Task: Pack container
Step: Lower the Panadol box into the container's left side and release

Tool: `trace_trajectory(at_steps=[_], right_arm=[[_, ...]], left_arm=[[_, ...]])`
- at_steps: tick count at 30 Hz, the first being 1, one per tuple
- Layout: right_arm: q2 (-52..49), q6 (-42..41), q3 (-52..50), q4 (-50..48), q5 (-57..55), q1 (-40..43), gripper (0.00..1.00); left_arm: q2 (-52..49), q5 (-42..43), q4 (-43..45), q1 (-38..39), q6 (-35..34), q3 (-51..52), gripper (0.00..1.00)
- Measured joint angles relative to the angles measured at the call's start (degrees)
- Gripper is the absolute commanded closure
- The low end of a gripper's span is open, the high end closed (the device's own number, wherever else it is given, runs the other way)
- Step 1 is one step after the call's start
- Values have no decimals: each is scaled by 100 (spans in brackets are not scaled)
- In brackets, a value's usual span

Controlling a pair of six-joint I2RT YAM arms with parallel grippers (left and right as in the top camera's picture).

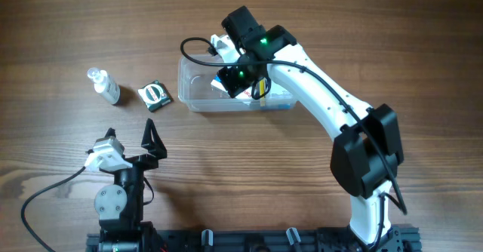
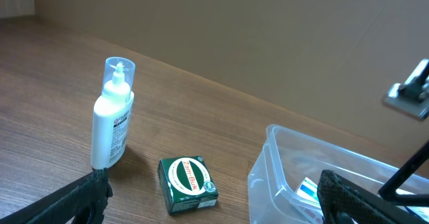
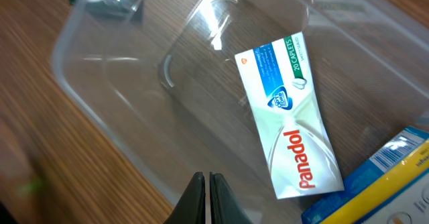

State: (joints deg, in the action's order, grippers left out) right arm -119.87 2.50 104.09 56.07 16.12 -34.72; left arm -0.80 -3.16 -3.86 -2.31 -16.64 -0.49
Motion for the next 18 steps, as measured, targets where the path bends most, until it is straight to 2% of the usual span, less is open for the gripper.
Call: trace_trajectory(at_steps=[18], right_arm=[[-610,326,-2,-85,-332,-2,96]], left_arm=[[0,0,0,0,2,0,0]])
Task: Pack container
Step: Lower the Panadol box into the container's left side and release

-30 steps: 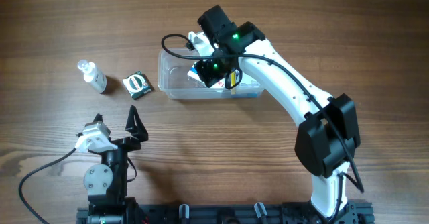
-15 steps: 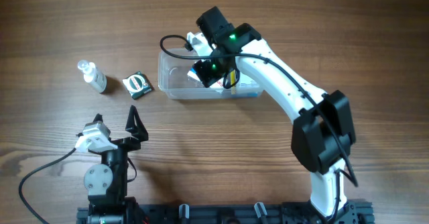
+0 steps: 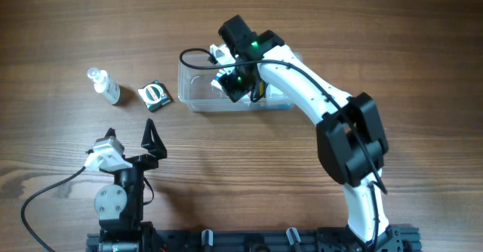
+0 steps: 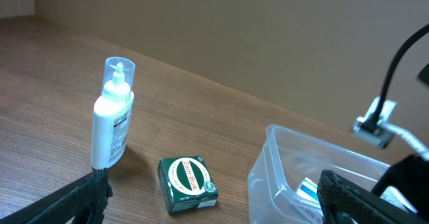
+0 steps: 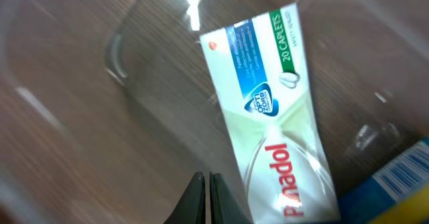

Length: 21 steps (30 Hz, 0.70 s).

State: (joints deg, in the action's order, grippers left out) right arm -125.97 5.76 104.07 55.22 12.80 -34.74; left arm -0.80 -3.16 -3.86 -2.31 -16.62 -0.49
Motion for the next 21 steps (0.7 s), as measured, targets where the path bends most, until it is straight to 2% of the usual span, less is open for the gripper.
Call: trace_trajectory(at_steps=[21], right_arm=[[-304,708,0,7,-258,0,96]], left_arm=[[0,0,0,0,-2,0,0]])
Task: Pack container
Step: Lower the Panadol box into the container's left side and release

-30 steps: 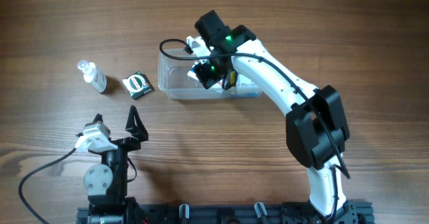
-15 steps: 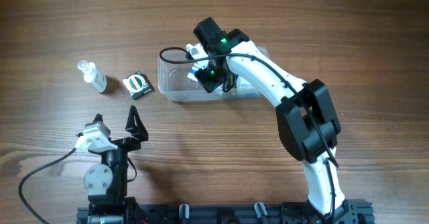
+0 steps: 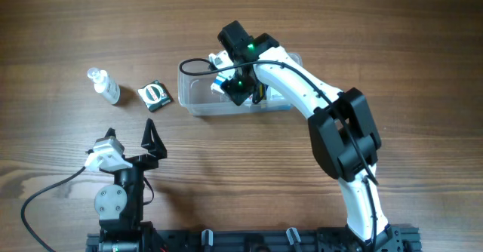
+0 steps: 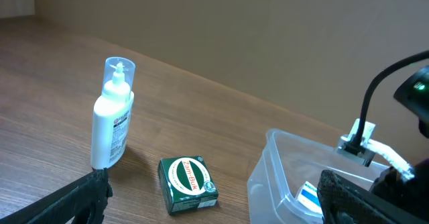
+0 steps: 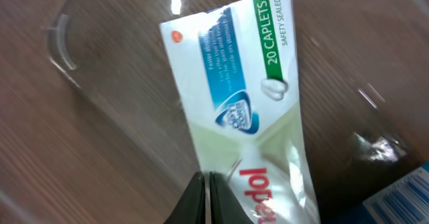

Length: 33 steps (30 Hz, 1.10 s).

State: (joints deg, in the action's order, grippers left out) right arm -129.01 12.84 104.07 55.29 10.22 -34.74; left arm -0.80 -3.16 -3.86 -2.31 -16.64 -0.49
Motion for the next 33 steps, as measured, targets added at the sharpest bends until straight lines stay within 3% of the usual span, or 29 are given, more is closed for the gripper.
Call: trace_trajectory(at_steps=[33], right_arm=[[-83,1257,57,-560,-802,-63,96]], left_arm=[[0,0,0,0,0,0,0]])
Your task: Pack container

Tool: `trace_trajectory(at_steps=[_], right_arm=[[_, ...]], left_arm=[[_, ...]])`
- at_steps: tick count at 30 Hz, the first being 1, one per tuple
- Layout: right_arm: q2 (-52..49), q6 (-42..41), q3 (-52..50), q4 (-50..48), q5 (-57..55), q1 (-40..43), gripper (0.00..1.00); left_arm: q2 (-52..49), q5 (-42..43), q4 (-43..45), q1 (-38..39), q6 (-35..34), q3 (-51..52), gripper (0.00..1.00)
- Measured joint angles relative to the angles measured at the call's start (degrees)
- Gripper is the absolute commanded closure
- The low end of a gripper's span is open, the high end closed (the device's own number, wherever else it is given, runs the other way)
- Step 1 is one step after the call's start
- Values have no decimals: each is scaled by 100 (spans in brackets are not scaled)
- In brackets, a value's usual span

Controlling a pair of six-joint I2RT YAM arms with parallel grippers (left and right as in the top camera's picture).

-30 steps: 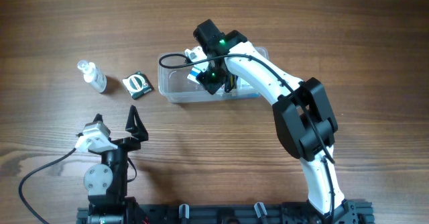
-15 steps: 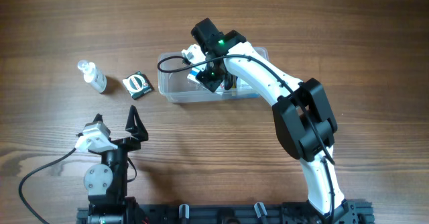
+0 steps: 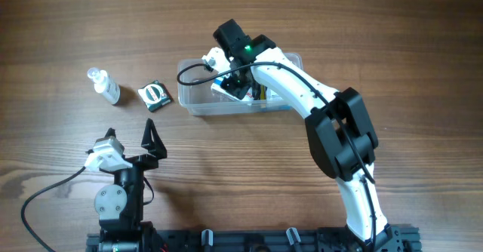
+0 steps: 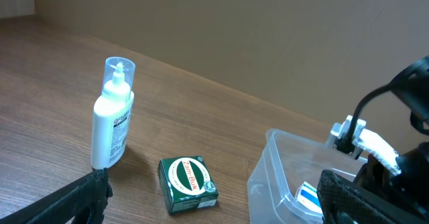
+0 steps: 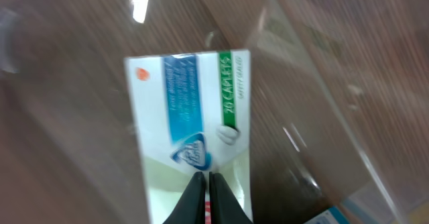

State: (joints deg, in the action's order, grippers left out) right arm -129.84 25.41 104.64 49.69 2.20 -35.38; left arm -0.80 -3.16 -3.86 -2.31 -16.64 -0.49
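The clear plastic container (image 3: 198, 102) stands at the table's middle back. A white, blue and green Panadol box (image 5: 191, 110) lies flat on its floor, and it also shows from overhead as the Panadol box (image 3: 230, 92). My right gripper (image 5: 206, 178) is shut, reaching down into the container with its tips on or just over that box; overhead, the right gripper (image 3: 235, 84) is partly hidden by its wrist. Outside, to the left, are a green Zam-Buk box (image 3: 155, 93) and a white bottle (image 3: 104, 86). My left gripper (image 3: 130, 137) stands open, nothing between its fingers.
A blue and yellow pack (image 5: 330, 214) lies in the container's right part. In the left wrist view the Zam-Buk box (image 4: 188, 184) and the upright bottle (image 4: 112, 123) stand ahead, with the container's wall (image 4: 268, 177) to the right. A black cable (image 3: 189, 65) loops over the container's left end.
My shut right gripper has shifted toward the container's left end and turned. In its view the Panadol box now lies straighter, with the tips near the box's middle. The left arm is unmoved.
My right gripper stayed shut throughout. It was first above the container with the Panadol box off to its right, then lower and closer to the box, then with its tips at the box's edge, and now on the box. The left gripper stayed open and still.
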Motion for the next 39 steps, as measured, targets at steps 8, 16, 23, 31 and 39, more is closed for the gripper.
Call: trace_trajectory(at_steps=[8,16,23,31,39], right_arm=[[-22,153,0,138,-118,-7,96],[-22,190,0,142,-122,-7,96],[-24,483,-4,-184,-269,-7,96],[-35,1150,-2,-439,-354,-7,95],[-39,1668,-4,-654,-588,-7,96]], left_arm=[[0,0,0,0,0,0,0],[0,0,0,0,2,0,0],[0,0,0,0,2,0,0],[0,0,0,0,0,0,0],[0,0,0,0,0,0,0]])
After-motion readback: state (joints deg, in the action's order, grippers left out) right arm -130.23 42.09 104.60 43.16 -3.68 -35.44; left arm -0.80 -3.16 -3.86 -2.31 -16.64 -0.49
